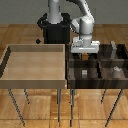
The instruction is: Place the loaf of bread into the appropriate compartment.
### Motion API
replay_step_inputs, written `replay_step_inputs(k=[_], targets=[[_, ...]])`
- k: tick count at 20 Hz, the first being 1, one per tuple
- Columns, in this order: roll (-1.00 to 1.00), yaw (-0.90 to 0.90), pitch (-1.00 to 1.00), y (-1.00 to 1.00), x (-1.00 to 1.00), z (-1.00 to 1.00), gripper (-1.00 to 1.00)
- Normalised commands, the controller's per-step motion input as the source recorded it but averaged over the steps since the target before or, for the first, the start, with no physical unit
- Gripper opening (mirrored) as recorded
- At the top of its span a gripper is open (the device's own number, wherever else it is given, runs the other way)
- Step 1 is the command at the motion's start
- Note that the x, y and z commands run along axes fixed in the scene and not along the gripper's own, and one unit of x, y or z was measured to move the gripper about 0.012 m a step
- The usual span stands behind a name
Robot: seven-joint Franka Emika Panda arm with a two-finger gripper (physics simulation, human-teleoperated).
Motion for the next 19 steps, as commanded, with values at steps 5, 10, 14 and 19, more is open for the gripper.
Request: replay_step_inputs(k=[5,10,14,19], targets=[[0.00,0.00,0.00,0.00,0.00,0.00,1.00],[0.00,0.00,0.00,0.00,0.00,0.00,1.00],[0.00,0.00,0.00,0.00,0.00,0.00,1.00],[0.00,0.00,0.00,0.00,0.00,0.00,1.00]])
